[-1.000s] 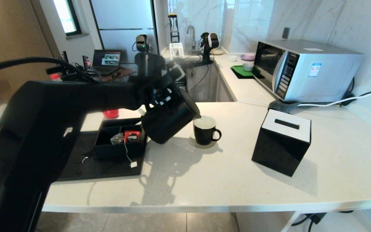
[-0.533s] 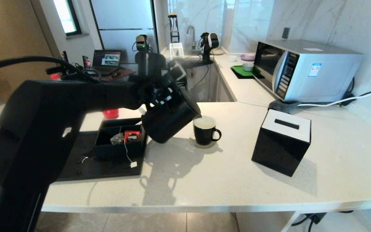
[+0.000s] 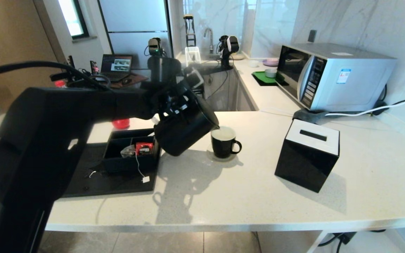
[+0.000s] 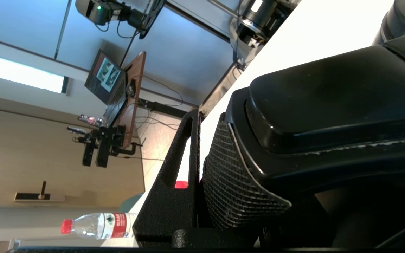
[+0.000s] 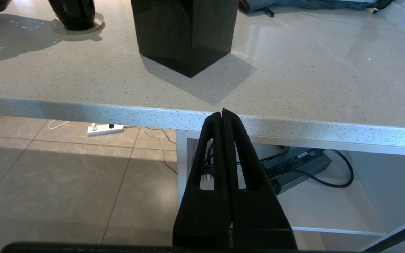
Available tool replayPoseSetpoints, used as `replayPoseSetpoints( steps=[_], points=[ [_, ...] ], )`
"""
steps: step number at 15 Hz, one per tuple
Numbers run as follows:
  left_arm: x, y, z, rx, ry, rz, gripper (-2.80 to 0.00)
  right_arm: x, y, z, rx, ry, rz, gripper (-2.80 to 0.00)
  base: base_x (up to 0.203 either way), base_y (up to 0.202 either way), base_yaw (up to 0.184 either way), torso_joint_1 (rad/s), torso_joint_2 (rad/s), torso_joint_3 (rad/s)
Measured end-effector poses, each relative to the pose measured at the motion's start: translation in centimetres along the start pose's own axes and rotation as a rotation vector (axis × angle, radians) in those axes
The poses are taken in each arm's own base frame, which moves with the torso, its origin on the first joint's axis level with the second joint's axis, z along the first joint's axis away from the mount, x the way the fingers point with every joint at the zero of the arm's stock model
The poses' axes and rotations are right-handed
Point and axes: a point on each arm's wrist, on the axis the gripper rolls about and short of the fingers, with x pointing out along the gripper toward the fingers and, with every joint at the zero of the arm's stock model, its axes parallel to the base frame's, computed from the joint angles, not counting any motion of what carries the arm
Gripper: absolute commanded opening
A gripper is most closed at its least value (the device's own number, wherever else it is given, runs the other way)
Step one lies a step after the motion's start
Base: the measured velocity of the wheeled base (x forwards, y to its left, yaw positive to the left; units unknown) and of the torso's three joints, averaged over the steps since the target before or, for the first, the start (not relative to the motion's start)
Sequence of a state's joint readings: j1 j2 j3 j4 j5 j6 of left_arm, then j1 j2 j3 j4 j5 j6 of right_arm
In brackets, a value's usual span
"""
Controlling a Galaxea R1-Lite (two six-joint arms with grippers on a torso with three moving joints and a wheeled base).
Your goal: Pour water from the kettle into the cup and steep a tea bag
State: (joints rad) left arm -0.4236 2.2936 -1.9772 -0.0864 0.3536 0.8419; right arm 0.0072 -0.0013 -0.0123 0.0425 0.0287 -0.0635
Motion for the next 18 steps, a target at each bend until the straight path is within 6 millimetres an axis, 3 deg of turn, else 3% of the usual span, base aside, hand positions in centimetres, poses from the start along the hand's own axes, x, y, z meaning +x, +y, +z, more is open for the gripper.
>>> replayPoseSetpoints(
  steps=[18],
  points=[
    [-0.11,-0.03,0.16,0.025,-0.004,-0.001,-2.8,0.0,0.0,0.0,0.0,0.0,0.0,-2.8,0.0,0.0,0.0,0.0,0.0,0.0]
  ],
)
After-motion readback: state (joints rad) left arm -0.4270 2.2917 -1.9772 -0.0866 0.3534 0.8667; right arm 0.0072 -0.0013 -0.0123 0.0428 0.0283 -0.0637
